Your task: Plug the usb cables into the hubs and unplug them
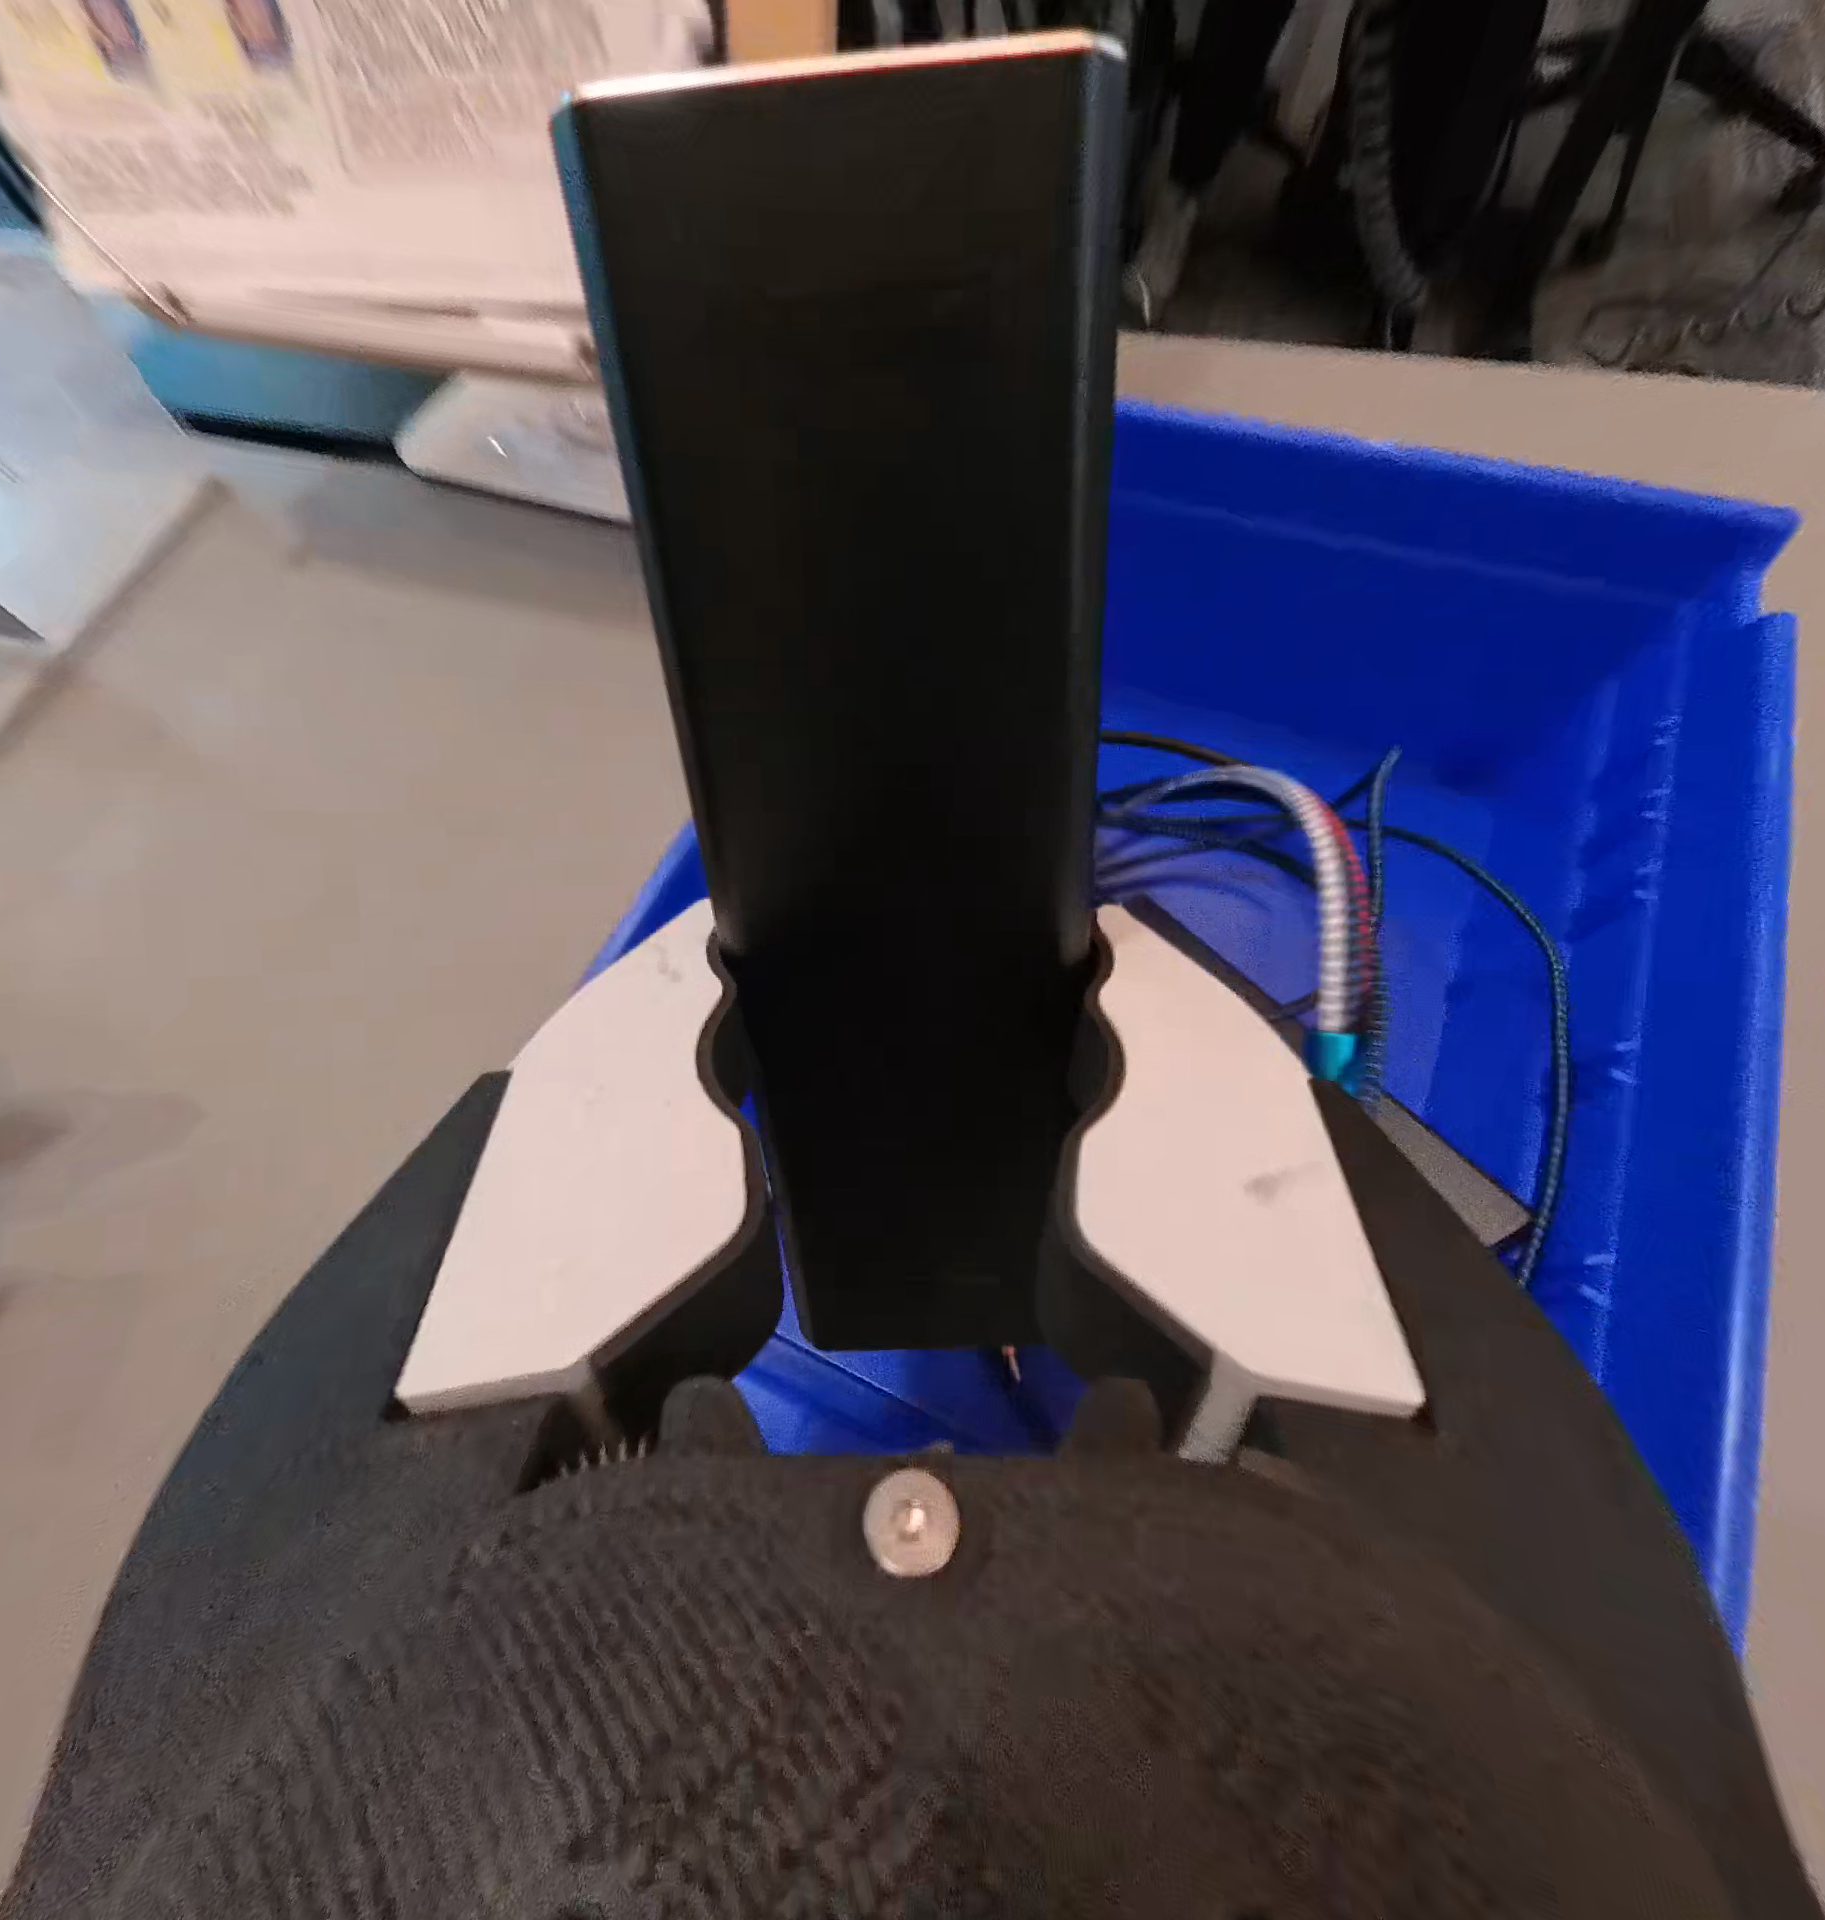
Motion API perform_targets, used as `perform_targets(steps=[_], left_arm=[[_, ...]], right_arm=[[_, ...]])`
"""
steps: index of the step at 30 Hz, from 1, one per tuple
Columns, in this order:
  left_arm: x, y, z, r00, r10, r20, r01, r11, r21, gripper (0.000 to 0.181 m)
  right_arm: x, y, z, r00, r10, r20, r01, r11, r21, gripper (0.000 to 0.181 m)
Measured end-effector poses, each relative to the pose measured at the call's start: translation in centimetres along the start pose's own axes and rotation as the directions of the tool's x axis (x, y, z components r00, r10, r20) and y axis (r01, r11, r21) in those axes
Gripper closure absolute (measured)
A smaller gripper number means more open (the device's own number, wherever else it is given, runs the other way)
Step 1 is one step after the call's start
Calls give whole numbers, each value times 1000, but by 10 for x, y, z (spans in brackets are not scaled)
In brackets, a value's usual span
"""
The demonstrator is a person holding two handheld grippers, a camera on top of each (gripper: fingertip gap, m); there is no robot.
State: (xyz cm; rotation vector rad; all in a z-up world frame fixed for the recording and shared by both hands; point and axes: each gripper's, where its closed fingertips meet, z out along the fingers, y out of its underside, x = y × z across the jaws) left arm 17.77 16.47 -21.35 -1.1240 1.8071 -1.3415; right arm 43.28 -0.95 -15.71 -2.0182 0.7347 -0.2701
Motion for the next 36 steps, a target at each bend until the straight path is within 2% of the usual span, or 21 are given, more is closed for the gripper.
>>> perform_targets(steps=[4, 5, 9, 13, 17, 19, 21, 24, 26, 28, 30, 36], left_arm=[[0, 0, 0, 1000, 0, 0, 0, 1000, 3, 132], [0, 0, 0, 1000, 1, 1, -1, 1000, -1, 132], [3, 3, 1, 1000, 31, 4, -31, 999, -25, 132], [6, 9, 5, 998, 65, 7, -65, 995, -74, 127], [9, 12, 9, 995, 91, 28, -88, 991, -105, 123], [15, 9, 14, 999, 42, 32, -38, 994, -107, 119], [25, 1, 22, 998, -50, 44, 53, 995, -85, 114], [46, -25, 46, 970, -233, 75, 234, 972, 0, 112], [63, -47, 69, 956, -284, 66, 282, 959, 37, 108], [79, -63, 96, 971, -233, 59, 233, 972, 13, 101], [79, -74, 121, 977, -176, 118, 181, 983, -36, 97], [71, -104, 193, 954, -163, 252, 196, 974, -111, 96]], right_arm=[[8, 23, 21, 999, -25, -33, 18, 980, -196, 120], [9, 20, 21, 999, -10, -35, 3, 981, -193, 122], [-10, -5, -11, 999, -7, 41, 11, 995, -98, 118], [-3, -10, -53, 997, -67, -41, 68, 997, 34, 113], [-10, 16, -88, 998, -45, -44, 53, 978, 203, 100], [-10, 33, -97, 997, -48, -57, 61, 965, 254, 94], [4, 48, -101, 990, -55, -131, 87, 962, 257, 87], [31, 57, -104, 954, -95, -284, 156, 967, 201, 85], [44, 61, -108, 923, -129, -362, 193, 970, 147, 83], [53, 63, -110, 906, -152, -394, 224, 964, 142, 81], [64, 68, -111, 900, -123, -418, 196, 971, 138, 81], [90, 78, -124, 906, -2, -423, 80, 983, 167, 80]])
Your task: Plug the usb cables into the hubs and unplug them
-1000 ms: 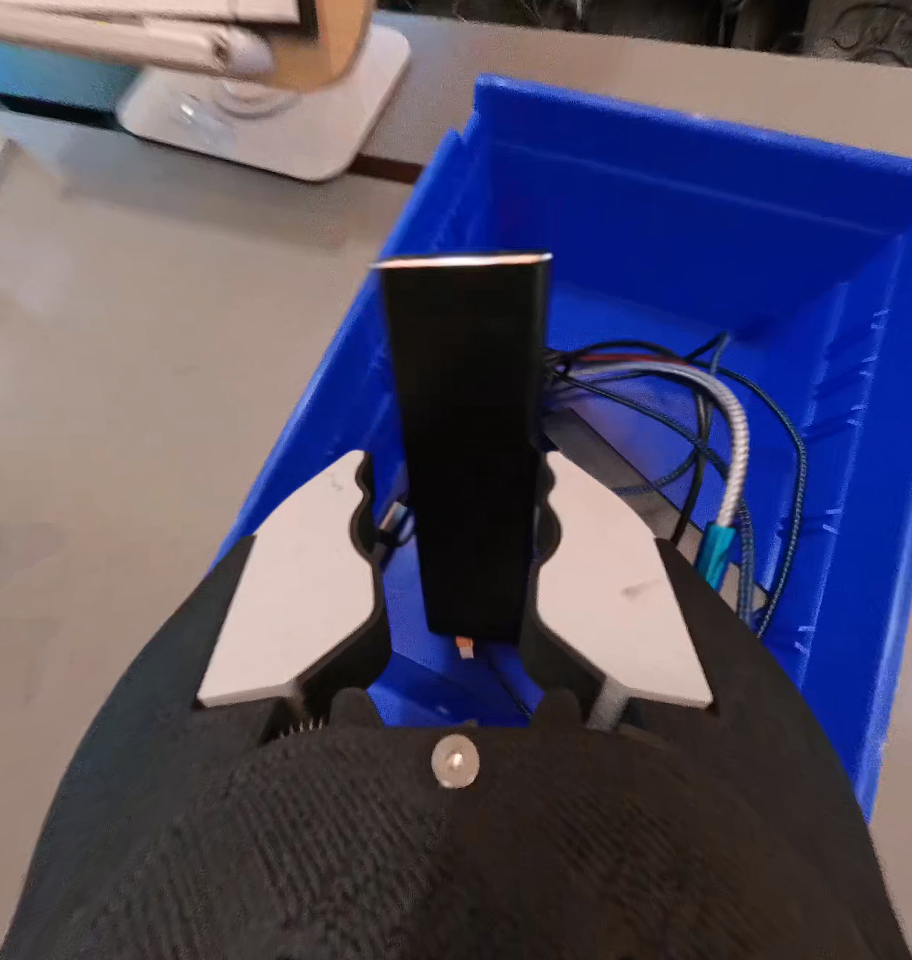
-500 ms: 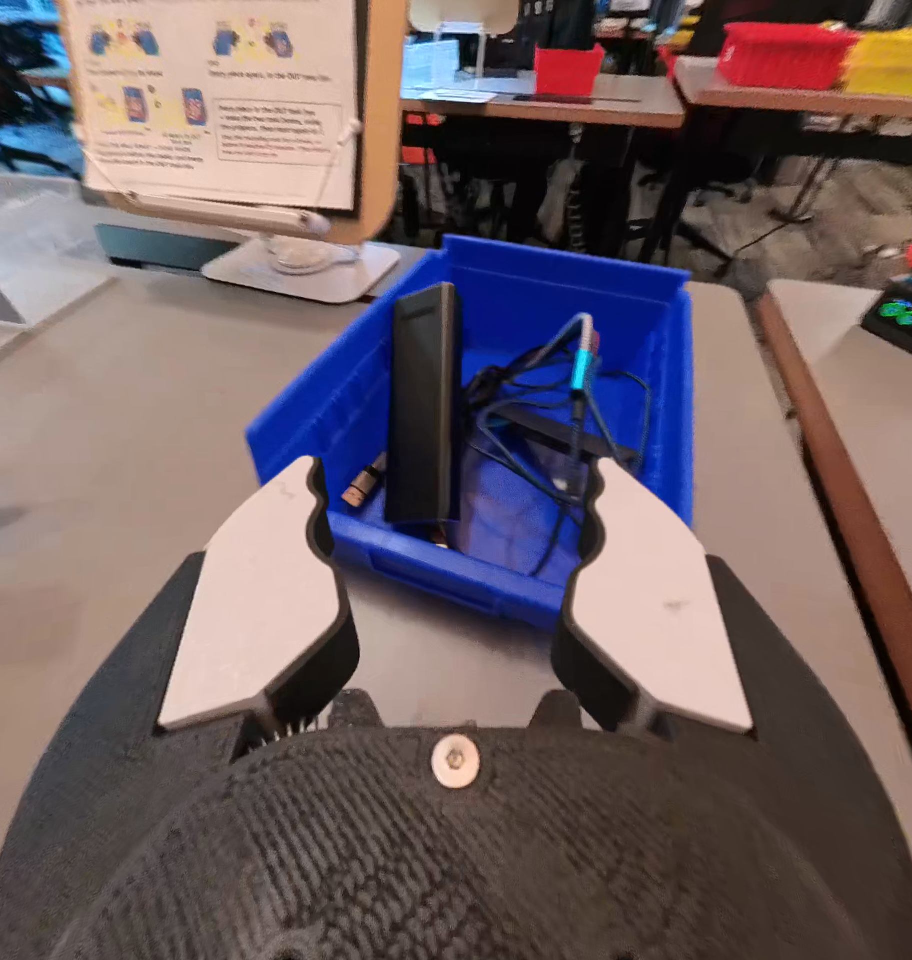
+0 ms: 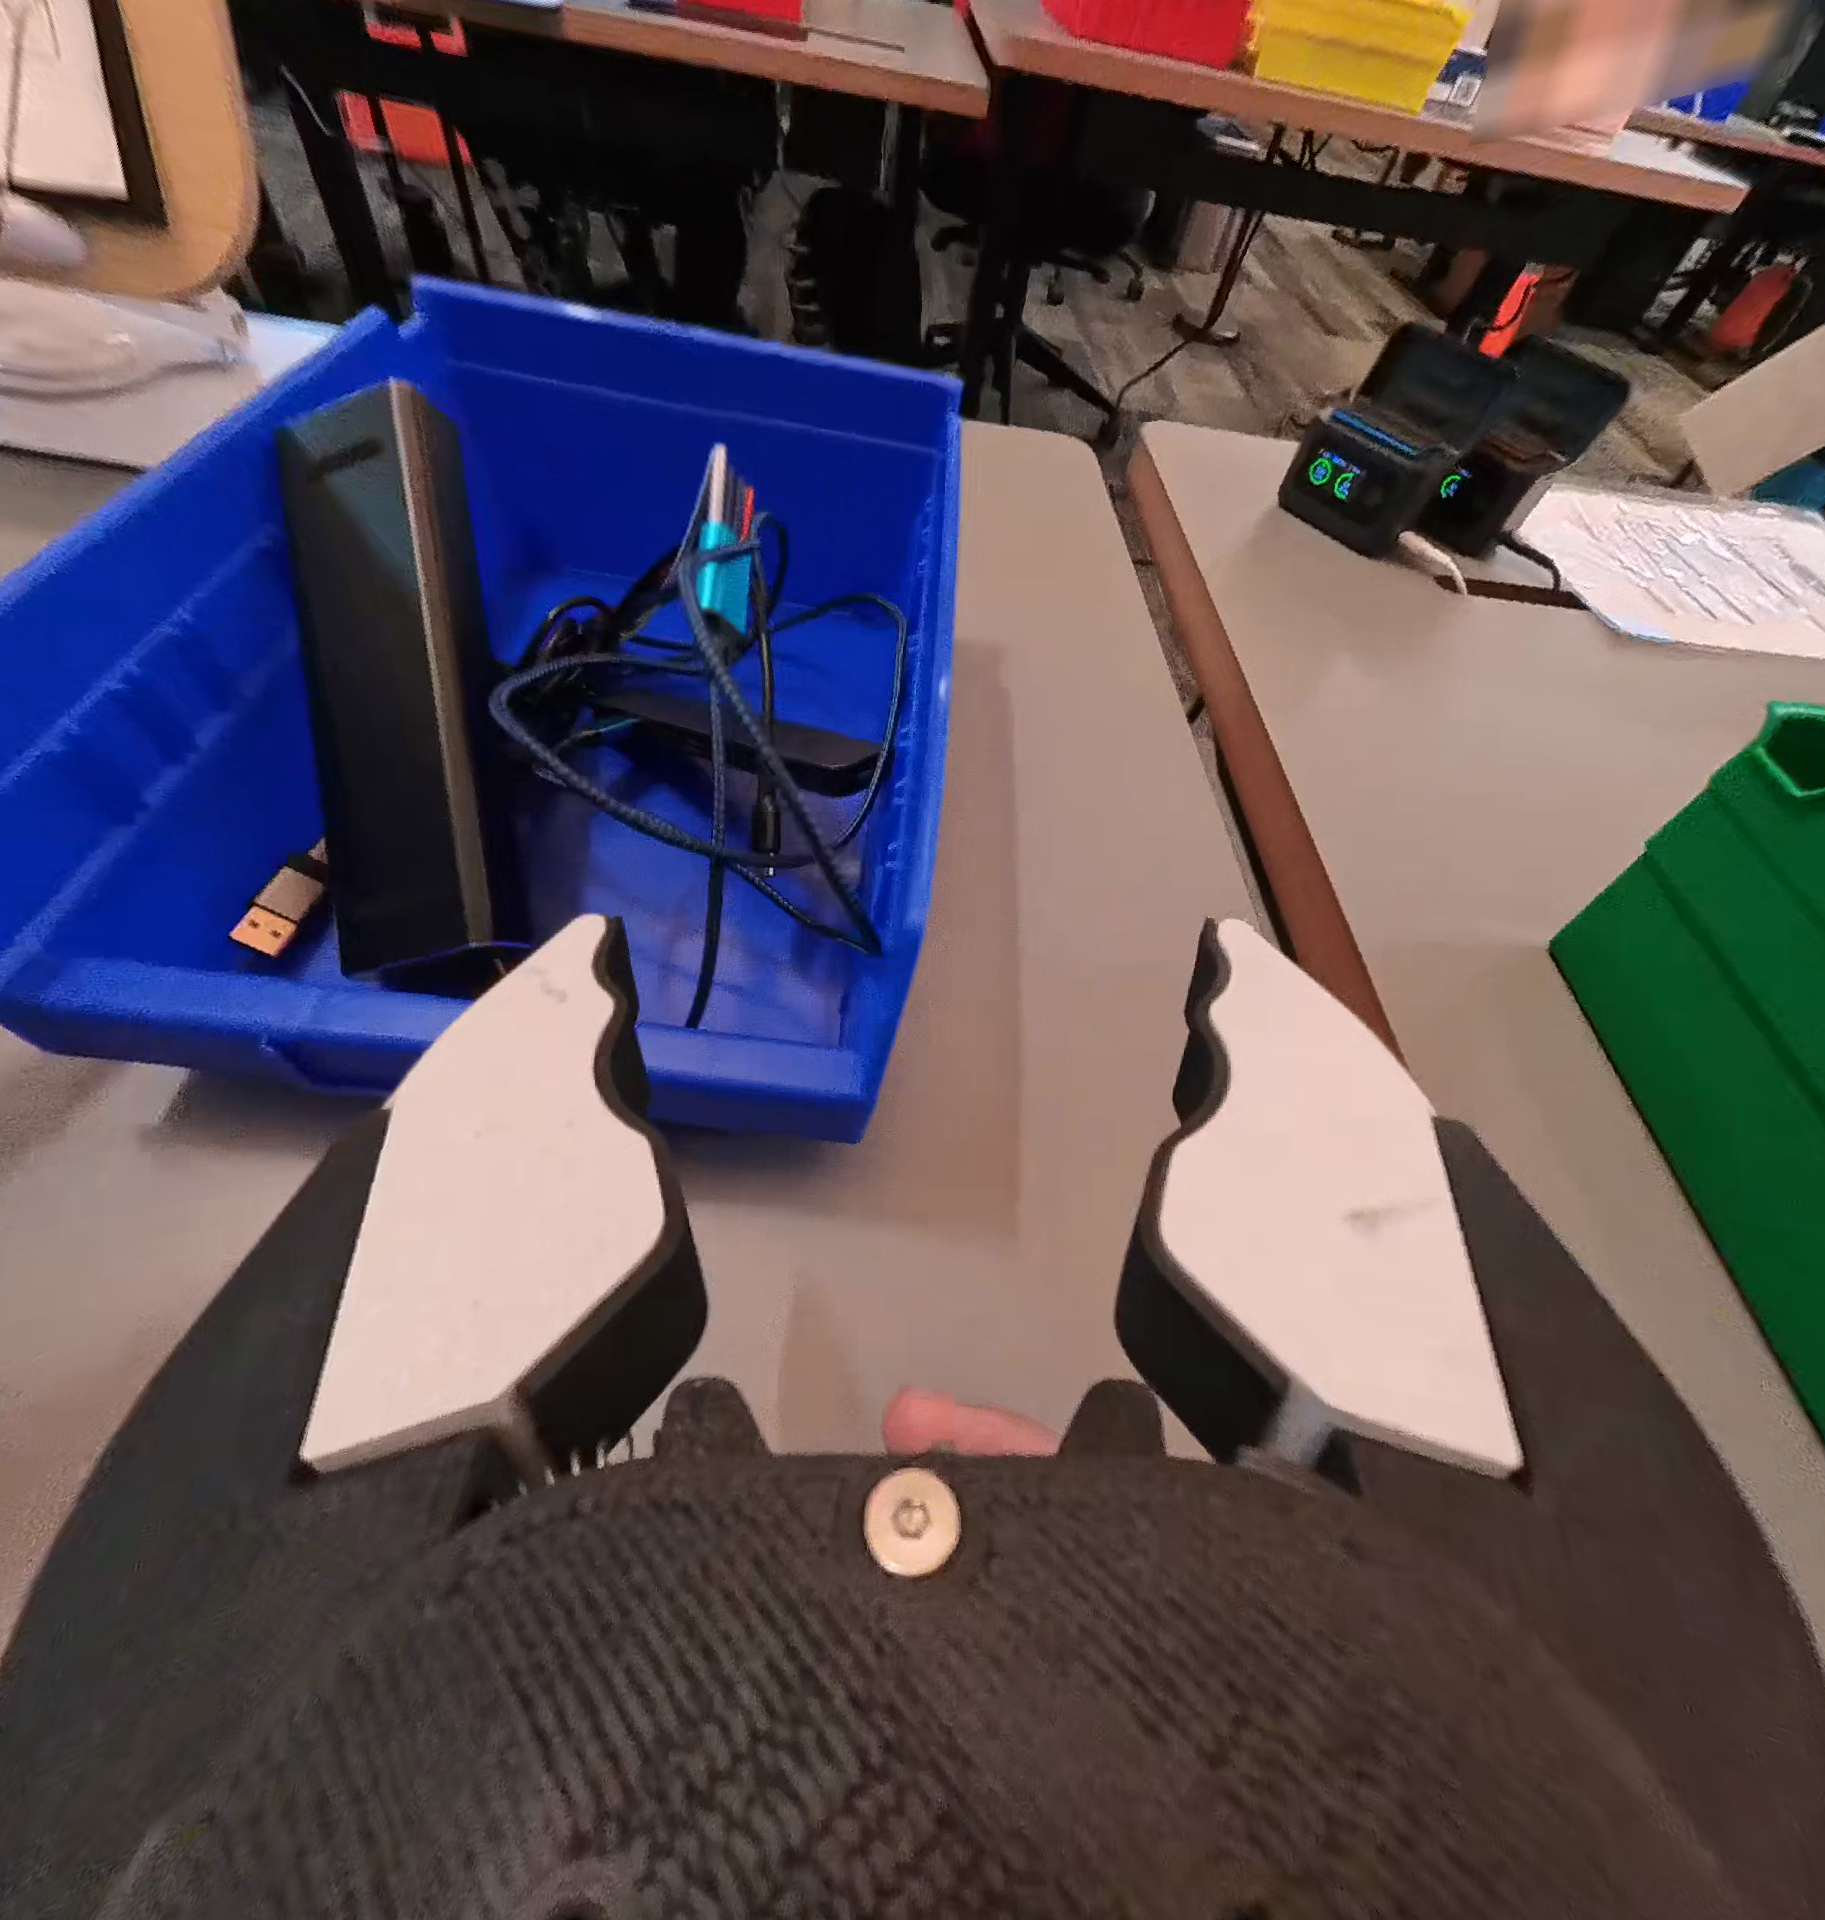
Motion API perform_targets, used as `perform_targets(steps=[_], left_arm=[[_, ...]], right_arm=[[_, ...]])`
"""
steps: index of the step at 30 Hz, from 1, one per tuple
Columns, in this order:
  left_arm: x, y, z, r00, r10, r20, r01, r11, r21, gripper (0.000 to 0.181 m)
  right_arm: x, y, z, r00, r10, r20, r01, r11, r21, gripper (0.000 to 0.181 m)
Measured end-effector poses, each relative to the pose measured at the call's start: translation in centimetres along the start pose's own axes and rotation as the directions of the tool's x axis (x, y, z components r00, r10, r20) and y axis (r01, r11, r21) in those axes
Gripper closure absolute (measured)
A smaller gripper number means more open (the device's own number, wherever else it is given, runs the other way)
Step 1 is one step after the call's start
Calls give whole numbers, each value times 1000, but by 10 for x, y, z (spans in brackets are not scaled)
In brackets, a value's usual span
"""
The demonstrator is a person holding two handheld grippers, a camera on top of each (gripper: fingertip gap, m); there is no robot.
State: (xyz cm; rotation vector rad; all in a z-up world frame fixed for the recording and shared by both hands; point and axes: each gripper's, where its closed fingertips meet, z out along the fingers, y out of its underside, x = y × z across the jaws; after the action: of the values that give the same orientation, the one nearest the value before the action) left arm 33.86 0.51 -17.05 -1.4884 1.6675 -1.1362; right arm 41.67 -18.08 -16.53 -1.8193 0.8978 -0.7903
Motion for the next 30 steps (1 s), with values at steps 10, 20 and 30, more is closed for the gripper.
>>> perform_targets(steps=[10, 20, 30], left_arm=[[-32, 14, 61, 984, 75, 160, -60, 994, -93, 147], [-106, 51, -36, 972, 172, 160, -164, 985, -59, 175], [-156, 156, -264, 980, 147, 132, -131, 984, -123, 176]], right_arm=[[10, -13, -13, 998, 66, -16, -65, 996, 55, 90], [-31, -35, -19, 997, -9, 77, 1, 995, 103, 88], [-214, -72, -59, 842, -149, 519, 48, 978, 204, 86]])
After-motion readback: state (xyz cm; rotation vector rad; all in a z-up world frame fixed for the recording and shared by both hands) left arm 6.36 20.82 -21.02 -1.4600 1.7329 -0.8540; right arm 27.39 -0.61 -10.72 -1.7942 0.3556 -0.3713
